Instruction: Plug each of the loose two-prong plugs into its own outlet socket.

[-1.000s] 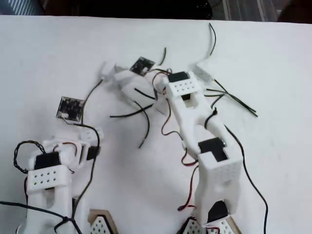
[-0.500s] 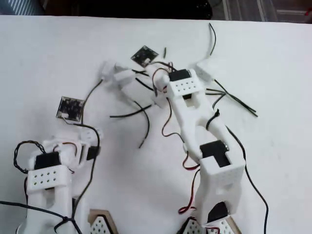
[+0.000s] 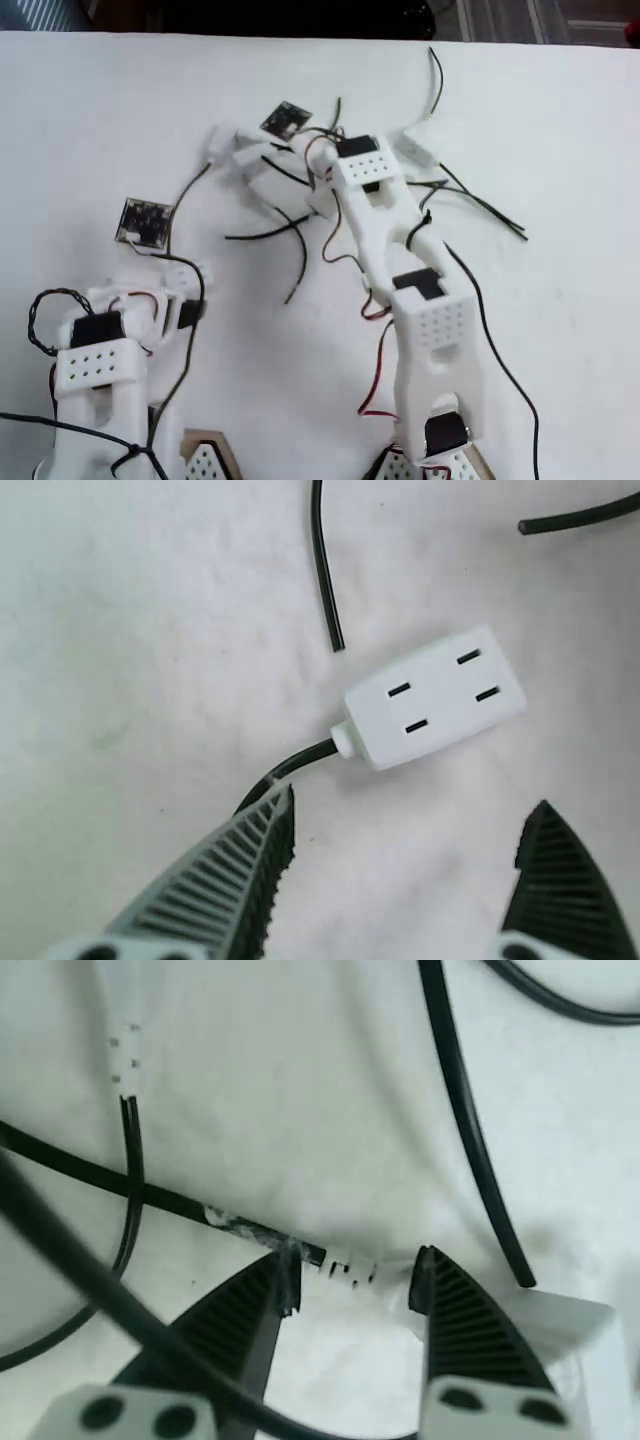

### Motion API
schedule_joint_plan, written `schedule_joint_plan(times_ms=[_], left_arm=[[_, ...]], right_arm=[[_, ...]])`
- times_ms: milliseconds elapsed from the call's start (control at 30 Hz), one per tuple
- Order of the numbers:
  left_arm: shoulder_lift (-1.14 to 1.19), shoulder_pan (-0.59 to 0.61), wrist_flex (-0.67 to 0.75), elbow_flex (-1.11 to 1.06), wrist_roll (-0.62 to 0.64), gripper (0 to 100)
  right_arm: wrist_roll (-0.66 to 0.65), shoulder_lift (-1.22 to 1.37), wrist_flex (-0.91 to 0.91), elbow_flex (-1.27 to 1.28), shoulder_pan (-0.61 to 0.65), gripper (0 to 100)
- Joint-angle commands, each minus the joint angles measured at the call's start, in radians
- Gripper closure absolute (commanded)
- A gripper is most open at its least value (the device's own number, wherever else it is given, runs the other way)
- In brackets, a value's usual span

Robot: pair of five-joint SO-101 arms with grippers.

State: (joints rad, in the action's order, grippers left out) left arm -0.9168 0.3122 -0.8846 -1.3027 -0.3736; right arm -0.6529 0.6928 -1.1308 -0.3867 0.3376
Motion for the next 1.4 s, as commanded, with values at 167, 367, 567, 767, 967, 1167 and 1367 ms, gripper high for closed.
schedule_joint_plan(times_ms=[167, 367, 567, 767, 967, 1167, 1367], left_arm=[[-0.018, 0.002, 0.015, 0.005, -0.005, 65], [-0.018, 0.002, 0.015, 0.005, -0.005, 65], [-0.018, 0.002, 0.015, 0.005, -0.005, 65], [-0.018, 0.002, 0.015, 0.005, -0.005, 65], [-0.018, 0.002, 0.015, 0.005, -0.005, 65], [-0.018, 0.002, 0.015, 0.005, -0.005, 65], [-0.018, 0.002, 0.015, 0.005, -0.005, 65]], right_arm=[[-0.005, 0.137, -0.216, -0.207, -0.005, 82.2], [0.005, 0.111, -0.45, -0.322, 0.007, 83.2], [0.049, 0.099, -0.587, -0.338, 0.015, 95.1], [0.046, 0.11, -0.581, -0.265, 0.042, 95.9], [0.046, 0.105, -0.579, -0.227, 0.071, 84.8], [0.049, 0.01, -0.584, -0.261, 0.067, 82.9], [0.055, -0.206, -0.584, -0.253, 0.068, 82.9]])
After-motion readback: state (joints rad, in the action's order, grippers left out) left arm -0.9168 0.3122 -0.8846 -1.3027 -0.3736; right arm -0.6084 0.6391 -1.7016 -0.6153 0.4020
